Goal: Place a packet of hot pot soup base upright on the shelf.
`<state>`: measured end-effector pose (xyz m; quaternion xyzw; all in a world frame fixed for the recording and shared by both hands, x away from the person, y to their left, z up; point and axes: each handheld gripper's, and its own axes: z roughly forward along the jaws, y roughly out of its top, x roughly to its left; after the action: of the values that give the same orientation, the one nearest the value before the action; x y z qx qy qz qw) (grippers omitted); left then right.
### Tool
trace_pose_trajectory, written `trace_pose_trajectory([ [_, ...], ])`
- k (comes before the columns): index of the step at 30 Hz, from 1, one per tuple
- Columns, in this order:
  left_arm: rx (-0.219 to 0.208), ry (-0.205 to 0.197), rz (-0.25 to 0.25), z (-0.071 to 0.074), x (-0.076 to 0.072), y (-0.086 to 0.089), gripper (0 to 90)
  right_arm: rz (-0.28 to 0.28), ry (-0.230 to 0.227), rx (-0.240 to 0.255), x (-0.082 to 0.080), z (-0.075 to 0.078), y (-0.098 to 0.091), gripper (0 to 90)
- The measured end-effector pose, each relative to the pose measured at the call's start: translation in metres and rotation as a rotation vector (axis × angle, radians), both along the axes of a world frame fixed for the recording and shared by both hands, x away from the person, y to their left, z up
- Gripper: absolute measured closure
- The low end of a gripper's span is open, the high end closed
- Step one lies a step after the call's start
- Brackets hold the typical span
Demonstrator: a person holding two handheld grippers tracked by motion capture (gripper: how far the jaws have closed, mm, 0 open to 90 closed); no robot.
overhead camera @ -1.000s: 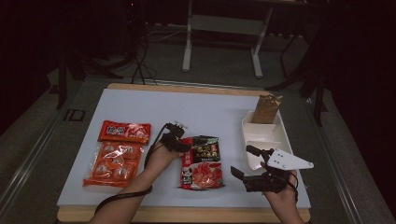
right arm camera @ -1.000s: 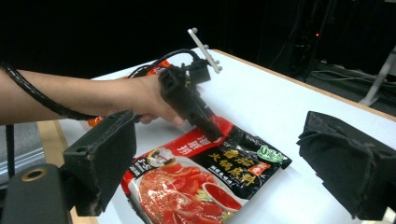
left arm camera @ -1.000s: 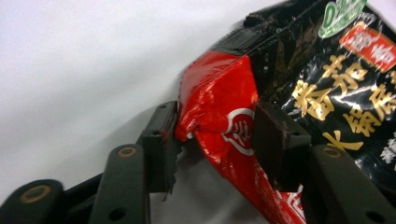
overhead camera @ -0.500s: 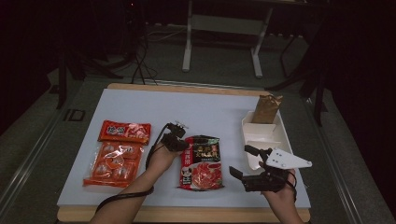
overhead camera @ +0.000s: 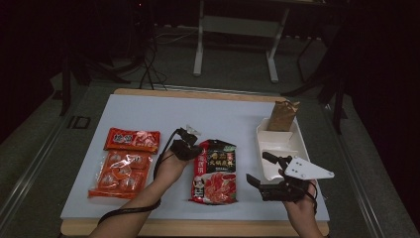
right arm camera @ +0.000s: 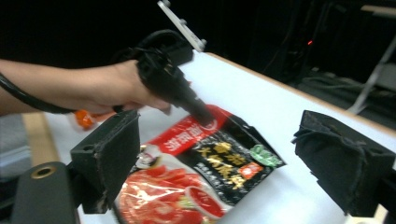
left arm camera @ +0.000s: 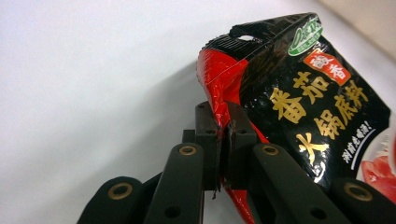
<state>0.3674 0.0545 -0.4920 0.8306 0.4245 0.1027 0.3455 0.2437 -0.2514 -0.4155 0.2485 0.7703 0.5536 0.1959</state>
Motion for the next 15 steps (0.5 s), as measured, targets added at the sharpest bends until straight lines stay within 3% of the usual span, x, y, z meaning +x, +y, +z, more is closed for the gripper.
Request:
trace_pose_trajectory([
  [9, -0.051, -0.092, -0.032, 0.021, -0.018, 0.001, 87.3, -0.036, -0.041, -0.016, 0.000, 0.002, -0.003, 12.6],
  [12, -0.064, -0.108, -0.038, 0.026, -0.023, 0.002, 87.5, -0.062, -0.018, -0.029, 0.000, 0.002, -0.003, 10.8],
  [13, -0.072, -0.116, -0.039, 0.027, -0.026, 0.003, 87.5, -0.066, 0.012, -0.020, 0.001, 0.002, -0.004, 10.6],
  [15, -0.081, -0.129, -0.044, 0.030, -0.030, 0.004, 87.6, -0.061, 0.020, -0.011, 0.001, 0.002, -0.004, 10.6],
])
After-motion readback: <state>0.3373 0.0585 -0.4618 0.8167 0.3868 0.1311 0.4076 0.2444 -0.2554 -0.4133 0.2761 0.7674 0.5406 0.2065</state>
